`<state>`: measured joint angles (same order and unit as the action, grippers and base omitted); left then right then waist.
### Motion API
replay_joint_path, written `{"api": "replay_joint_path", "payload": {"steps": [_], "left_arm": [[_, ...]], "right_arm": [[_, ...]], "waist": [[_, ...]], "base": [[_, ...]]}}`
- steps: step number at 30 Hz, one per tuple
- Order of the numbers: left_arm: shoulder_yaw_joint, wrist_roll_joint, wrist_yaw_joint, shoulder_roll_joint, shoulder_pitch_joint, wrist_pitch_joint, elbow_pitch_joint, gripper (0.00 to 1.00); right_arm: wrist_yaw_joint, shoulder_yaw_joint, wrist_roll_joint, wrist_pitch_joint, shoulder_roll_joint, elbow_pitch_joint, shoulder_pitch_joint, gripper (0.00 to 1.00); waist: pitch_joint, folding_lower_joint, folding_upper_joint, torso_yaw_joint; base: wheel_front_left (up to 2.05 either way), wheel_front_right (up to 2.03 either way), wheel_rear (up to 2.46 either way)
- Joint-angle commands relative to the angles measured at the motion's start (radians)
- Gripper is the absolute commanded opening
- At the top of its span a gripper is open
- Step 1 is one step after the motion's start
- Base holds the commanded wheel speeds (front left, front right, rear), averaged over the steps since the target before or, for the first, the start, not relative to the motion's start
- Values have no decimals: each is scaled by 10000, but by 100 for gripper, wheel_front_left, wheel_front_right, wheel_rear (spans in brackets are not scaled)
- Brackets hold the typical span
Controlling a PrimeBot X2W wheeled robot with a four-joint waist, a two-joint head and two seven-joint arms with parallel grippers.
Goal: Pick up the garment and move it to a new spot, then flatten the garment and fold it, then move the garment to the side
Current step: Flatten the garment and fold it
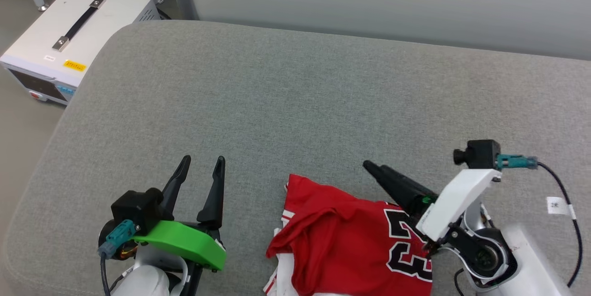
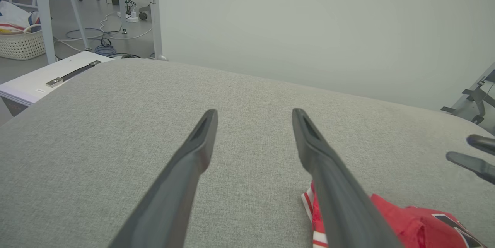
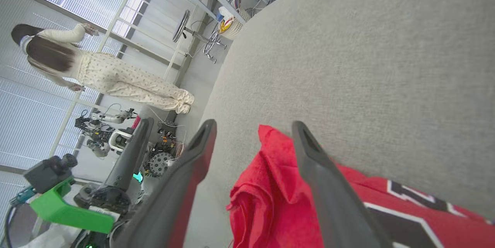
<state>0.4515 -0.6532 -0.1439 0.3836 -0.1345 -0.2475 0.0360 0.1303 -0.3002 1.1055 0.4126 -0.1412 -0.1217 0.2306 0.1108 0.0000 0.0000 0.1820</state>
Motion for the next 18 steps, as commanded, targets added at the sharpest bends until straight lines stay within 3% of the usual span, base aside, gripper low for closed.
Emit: {"api": "replay_joint_path", "payload": {"steps": [1, 5, 18], "left_arm": [[-25, 94, -9, 29, 4, -92, 8, 100], [-45, 95, -66, 56, 60, -95, 16, 100], [-293, 198, -294, 175, 409, -119, 149, 100]], "right_arm": [[4, 111, -373, -303, -95, 98, -106, 100], [4, 562, -1733, -1217, -417, 480, -409, 100], [4, 3374, -6558, -4384, -743, 1777, -2031, 100]], "waist": [[-112, 0, 0, -150], [-197, 0, 0, -324], [-737, 0, 0, -821]], "base": [[0, 0, 0], [0, 0, 0], [0, 0, 0]]}}
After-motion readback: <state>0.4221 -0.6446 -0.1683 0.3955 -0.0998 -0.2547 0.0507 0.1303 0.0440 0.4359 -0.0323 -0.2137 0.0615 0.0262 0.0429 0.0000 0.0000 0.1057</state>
